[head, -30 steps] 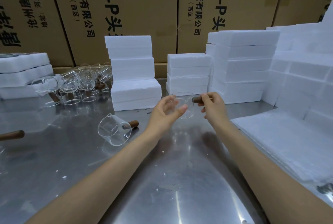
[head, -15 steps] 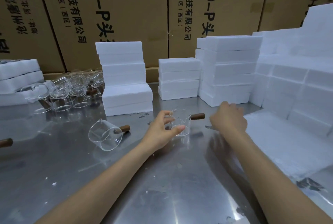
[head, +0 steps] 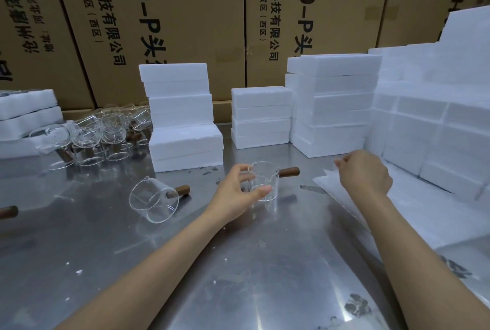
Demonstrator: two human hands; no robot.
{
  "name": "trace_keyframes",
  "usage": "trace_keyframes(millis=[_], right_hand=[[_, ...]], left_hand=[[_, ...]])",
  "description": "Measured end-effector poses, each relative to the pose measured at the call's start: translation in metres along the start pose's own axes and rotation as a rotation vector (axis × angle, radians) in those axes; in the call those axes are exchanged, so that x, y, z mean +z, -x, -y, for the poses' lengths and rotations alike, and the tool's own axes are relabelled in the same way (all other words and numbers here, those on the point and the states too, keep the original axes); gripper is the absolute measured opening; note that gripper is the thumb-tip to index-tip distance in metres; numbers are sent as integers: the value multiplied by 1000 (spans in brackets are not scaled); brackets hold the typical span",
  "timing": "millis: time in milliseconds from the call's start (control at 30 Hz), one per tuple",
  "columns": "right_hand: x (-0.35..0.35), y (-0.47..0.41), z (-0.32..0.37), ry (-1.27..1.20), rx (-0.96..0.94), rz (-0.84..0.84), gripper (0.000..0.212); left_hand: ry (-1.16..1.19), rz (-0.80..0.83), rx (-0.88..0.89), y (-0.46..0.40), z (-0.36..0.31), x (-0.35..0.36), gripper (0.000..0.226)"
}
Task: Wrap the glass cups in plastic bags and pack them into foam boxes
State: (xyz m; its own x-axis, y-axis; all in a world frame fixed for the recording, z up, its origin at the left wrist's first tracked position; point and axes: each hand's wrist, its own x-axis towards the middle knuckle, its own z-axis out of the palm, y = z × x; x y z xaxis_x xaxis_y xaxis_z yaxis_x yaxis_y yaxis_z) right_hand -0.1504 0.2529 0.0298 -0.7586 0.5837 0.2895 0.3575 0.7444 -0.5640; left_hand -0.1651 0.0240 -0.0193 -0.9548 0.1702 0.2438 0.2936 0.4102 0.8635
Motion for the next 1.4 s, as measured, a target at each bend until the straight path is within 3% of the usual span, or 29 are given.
trace_keyframes(millis=[167, 267, 367, 467, 533, 600, 700, 800, 867, 967, 1067, 1167, 1267, 1400], right_hand=[[-30, 1, 14, -189, -100, -195, 25], [-51, 4, 35, -448, -180, -51, 26], [-66, 7, 61, -854, -141, 164, 23], [-73, 6, 79, -1235, 9, 295, 14], [-72, 4, 84, -1400, 92, 334, 12], [-69, 2, 84, -1511, 138, 358, 15], [-60, 1, 77, -1617, 146, 416, 15], [-47, 2, 68, -1550, 109, 458, 24], [-33, 5, 64, -1311, 77, 425, 27], [-5, 10, 53, -796, -43, 350, 36], [19, 20, 44, -461, -254, 451, 41], [32, 24, 42, -332, -344, 587, 42], [34, 25, 41, -353, -321, 637, 41], [28, 23, 36, -539, -199, 685, 37]], left_hand=[[8, -114, 55, 9, -12, -1, 94], [-60, -215, 262, 20, -31, -4, 84], [-60, -97, 435, 30, -52, -5, 74], [-110, 47, 481, 38, -66, 0, 73], [-130, 55, 491, 40, -68, 5, 68], [-71, -26, 475, 36, -69, 6, 59], [151, -154, 362, 25, -71, -1, 11], [248, -331, 277, 16, -71, -15, 23], [229, -477, 295, 9, -71, -30, 24], [76, -667, 445, 3, -77, -55, 12], [-230, -784, 688, 4, -81, -70, 6], [-497, -658, 722, 3, -75, -75, 20], [-580, -382, 473, -1, -62, -69, 23], [-627, -236, 243, -4, -39, -55, 13]])
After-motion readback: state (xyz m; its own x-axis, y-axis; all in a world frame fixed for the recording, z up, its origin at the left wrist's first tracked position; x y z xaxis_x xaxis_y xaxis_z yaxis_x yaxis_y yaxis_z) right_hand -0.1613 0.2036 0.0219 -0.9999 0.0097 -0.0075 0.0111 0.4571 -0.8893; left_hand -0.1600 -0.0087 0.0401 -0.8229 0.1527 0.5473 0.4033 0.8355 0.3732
